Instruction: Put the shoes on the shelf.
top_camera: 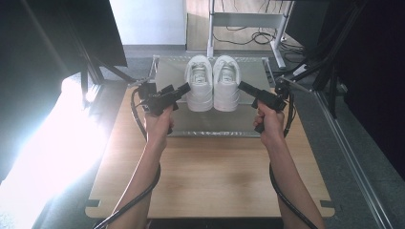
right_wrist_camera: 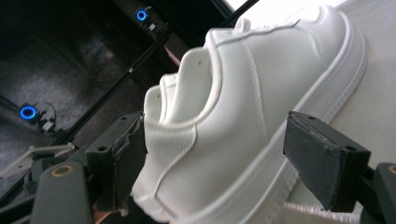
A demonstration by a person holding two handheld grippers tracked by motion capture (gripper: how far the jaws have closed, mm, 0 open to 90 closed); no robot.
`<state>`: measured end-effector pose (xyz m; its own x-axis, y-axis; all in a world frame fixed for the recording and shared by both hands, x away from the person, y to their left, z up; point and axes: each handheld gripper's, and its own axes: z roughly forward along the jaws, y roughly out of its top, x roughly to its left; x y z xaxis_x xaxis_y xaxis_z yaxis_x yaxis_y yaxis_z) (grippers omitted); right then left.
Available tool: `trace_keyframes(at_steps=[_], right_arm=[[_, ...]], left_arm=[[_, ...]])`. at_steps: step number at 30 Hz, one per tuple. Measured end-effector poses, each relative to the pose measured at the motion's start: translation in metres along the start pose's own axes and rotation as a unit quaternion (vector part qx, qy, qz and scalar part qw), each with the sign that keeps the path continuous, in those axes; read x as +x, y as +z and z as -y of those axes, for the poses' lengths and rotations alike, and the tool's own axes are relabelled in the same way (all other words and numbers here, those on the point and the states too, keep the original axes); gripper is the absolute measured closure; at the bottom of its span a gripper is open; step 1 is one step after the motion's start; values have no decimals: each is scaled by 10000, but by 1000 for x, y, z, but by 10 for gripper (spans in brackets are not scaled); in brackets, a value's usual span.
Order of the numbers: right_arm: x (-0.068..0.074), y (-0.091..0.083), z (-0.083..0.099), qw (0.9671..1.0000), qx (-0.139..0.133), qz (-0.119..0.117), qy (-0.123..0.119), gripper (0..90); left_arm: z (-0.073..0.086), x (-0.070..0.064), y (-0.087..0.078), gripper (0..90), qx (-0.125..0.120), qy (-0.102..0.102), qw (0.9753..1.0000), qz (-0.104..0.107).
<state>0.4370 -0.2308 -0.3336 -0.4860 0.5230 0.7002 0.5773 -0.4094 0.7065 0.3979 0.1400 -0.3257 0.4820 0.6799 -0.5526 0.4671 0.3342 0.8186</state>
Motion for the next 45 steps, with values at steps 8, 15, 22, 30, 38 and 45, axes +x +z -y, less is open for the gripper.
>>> trace_keyframes(at_steps=[8, 15, 22, 30, 38, 45], right_arm=[[0, -13, 15, 9997, 150, -133, -111, 201], [-1, -29, 26, 9993, 225, -231, -185, 201], [-3, -48, 34, 9989, 332, -206, -271, 199], [-3, -68, 46, 9979, 468, -101, -437, 193], [-13, -89, 68, 9946, 735, 166, -711, 177], [-26, -102, 94, 9867, 1155, 525, -1017, 161]], left_arm=[[12, 2, -24, 152, 90, 268, 9996, 84], [28, 5, -44, 135, 270, 447, 9986, 123], [43, 8, -64, 118, 341, 600, 9976, 92], [60, 7, -83, 116, 419, 781, 9961, 36], [85, 14, -94, 90, 536, 792, 9954, -88], [109, 18, -100, 48, 663, 868, 9937, -243]])
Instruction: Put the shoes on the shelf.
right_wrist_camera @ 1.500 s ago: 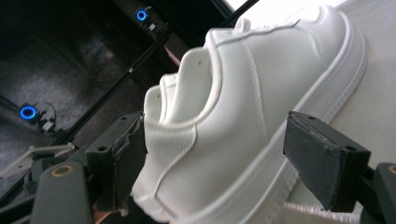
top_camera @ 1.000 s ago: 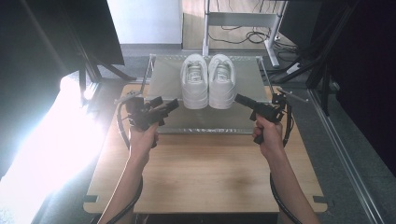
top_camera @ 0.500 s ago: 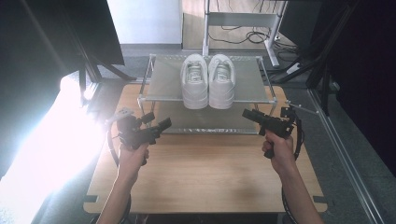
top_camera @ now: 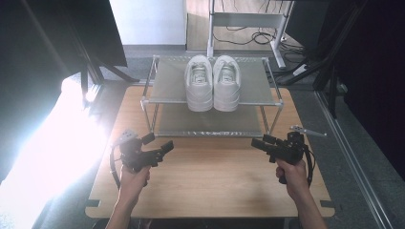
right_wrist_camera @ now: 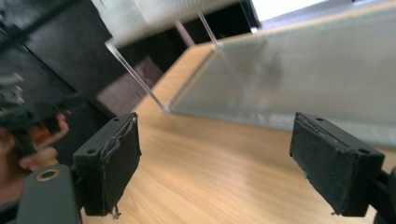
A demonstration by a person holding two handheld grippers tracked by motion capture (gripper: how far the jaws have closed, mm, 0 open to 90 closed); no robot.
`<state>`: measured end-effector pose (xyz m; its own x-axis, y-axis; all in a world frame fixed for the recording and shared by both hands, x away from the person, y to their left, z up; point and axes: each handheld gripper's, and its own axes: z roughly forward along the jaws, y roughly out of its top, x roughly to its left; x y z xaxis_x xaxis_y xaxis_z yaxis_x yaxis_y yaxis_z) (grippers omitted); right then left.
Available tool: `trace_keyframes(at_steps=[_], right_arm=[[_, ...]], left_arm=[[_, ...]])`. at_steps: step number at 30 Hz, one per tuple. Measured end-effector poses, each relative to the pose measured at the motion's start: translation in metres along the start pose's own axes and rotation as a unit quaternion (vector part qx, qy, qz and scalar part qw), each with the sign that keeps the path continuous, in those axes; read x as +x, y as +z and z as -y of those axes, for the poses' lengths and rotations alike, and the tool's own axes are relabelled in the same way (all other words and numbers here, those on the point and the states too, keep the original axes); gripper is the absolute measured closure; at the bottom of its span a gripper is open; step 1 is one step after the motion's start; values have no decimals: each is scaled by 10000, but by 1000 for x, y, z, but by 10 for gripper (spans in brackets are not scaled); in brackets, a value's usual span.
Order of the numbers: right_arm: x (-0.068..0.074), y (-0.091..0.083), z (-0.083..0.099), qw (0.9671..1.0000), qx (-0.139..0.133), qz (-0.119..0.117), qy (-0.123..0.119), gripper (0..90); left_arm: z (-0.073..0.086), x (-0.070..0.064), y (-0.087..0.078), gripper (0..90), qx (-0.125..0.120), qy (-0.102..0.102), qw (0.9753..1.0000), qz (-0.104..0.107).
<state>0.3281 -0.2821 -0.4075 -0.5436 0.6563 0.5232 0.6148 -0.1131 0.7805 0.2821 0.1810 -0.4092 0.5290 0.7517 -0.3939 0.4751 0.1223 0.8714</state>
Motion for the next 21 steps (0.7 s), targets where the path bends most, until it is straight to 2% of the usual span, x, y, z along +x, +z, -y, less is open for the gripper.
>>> trace_keyframes(at_steps=[6, 13, 21], right_arm=[[-10, -2, 24, 9996, 180, 188, -63, 155], [-18, -4, 43, 9979, 425, 464, -167, 146], [-23, 0, 62, 9904, 896, 882, -573, 134]], left_arm=[[21, 0, 1, 41, 225, 112, 9995, -169], [45, 2, 4, 39, 498, 222, 9978, -387], [72, 5, 10, 36, 827, 331, 9941, -617]])
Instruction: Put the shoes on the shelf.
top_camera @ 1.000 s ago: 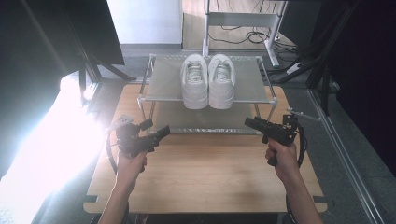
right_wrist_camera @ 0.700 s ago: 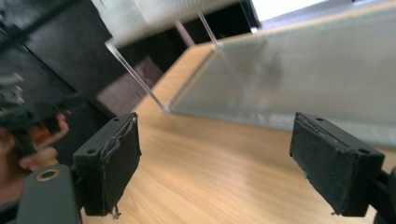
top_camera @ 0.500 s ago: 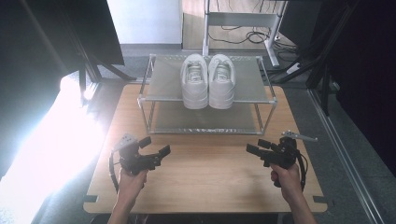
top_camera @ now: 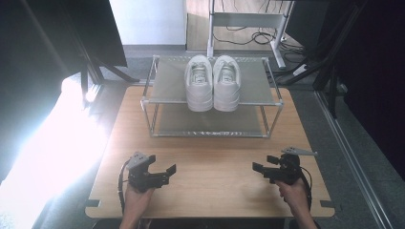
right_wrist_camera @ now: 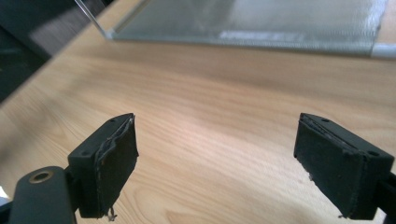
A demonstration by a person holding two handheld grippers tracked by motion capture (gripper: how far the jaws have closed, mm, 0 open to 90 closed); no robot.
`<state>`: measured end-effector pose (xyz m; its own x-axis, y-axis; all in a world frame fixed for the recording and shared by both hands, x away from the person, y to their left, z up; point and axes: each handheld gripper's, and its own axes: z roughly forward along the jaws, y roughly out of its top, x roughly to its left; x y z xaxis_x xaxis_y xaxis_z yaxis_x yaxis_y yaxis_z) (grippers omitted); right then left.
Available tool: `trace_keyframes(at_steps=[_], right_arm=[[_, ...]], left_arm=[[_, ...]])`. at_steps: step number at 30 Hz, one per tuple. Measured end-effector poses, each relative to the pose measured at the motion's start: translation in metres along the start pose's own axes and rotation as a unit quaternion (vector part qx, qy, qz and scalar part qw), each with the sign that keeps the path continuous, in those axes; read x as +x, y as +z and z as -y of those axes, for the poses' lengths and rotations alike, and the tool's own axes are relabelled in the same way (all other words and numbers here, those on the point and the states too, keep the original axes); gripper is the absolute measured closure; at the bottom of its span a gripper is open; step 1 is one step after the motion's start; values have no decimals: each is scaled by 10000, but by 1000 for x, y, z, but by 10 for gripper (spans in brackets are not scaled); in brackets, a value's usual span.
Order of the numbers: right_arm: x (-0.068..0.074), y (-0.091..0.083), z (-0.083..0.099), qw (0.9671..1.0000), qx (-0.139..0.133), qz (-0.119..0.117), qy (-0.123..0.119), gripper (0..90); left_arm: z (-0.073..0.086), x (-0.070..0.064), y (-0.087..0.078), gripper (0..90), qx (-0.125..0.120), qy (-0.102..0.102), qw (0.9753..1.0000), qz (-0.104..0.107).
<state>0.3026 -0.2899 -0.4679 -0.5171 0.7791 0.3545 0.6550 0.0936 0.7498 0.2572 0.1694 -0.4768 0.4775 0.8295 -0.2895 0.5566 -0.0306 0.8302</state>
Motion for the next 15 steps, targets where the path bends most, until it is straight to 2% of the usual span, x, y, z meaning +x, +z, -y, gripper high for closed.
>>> trace_keyframes(at_steps=[8, 13, 15], right_arm=[[2, 10, 14, 9979, 284, 419, -416, 98], [2, 18, 22, 9944, 475, 641, -694, 79], [3, 21, 25, 9923, 535, 725, -845, 72]], left_arm=[[20, -6, 12, 37, 472, 245, 9983, -229], [26, -15, 21, 30, 813, 600, 9940, -415], [28, -19, 26, 27, 973, 768, 9910, -500]])
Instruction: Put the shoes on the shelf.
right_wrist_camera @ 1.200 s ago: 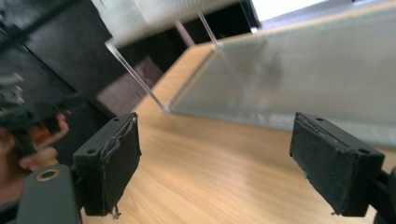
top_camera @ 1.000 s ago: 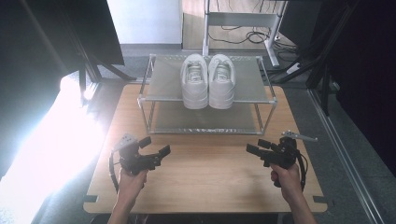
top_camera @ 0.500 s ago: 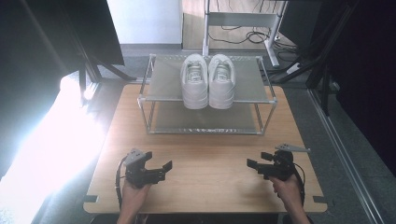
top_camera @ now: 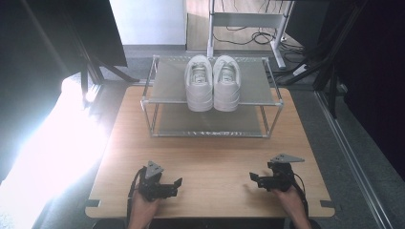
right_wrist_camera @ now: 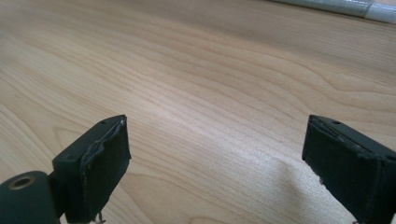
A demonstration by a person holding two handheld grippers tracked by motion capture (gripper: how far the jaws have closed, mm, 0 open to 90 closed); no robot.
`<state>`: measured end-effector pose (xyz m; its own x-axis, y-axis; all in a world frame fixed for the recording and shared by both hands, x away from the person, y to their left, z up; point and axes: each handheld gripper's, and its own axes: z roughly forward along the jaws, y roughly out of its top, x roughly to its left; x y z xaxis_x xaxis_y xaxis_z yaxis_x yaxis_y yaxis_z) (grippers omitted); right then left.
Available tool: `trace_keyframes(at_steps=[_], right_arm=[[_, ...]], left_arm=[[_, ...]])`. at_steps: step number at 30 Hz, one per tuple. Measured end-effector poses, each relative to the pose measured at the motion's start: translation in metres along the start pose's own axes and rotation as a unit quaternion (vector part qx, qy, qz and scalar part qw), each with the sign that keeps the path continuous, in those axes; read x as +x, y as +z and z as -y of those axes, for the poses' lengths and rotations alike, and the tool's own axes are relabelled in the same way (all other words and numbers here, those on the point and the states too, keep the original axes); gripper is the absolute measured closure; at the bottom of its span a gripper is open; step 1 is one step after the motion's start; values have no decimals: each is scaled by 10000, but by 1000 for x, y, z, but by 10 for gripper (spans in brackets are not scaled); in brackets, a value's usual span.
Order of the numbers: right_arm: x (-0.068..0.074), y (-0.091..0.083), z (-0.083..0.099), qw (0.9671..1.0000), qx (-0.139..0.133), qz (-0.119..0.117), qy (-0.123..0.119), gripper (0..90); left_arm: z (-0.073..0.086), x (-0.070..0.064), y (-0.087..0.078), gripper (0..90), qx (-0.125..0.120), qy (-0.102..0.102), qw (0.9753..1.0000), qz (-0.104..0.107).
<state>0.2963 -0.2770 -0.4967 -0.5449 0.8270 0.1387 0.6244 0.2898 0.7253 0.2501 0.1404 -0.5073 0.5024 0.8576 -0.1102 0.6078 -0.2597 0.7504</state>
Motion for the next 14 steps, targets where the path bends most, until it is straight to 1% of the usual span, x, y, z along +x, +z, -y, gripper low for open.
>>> trace_keyframes(at_steps=[4, 7, 10, 11, 14], right_arm=[[5, 7, 3, 9991, 161, 179, -338, 33], [9, 12, 5, 9978, 334, 221, -535, 16], [12, 14, 5, 9965, 408, 290, -676, 10], [13, 14, 6, 9962, 425, 284, -703, 9], [13, 16, 7, 9958, 489, 284, -718, 7]], left_arm=[[2, -7, 8, 17, 269, 296, 9990, -190], [3, -10, 11, 13, 374, 415, 9981, -262], [3, -13, 14, 10, 483, 488, 9972, -294], [4, -13, 15, 8, 530, 537, 9967, -304], [3, -15, 17, 3, 580, 580, 9962, -307]])
